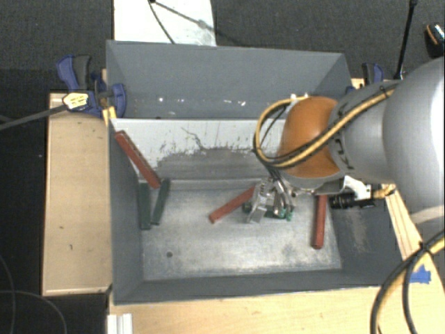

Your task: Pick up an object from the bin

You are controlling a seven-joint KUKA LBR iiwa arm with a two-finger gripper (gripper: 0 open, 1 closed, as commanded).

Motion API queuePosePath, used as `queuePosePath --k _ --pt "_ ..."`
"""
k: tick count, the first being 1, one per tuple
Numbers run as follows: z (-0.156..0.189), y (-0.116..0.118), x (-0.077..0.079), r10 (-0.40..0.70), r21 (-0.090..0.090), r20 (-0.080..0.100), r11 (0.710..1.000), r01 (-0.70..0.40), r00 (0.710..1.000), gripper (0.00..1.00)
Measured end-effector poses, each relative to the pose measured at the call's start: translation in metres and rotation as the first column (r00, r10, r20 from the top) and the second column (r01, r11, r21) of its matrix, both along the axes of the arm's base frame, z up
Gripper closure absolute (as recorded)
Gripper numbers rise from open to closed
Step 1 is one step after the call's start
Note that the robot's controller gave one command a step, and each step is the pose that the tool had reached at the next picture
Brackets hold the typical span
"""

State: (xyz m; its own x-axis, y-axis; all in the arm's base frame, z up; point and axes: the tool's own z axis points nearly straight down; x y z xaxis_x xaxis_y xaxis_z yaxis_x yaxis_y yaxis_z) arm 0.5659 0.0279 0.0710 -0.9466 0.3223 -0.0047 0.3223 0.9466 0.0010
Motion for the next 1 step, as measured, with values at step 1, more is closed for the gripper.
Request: queuePosePath --k 1 --pt "0.1383 -0.0108 0.0274 -0.021 0.001 0.008 1.000 0.021 1.000 1.00"
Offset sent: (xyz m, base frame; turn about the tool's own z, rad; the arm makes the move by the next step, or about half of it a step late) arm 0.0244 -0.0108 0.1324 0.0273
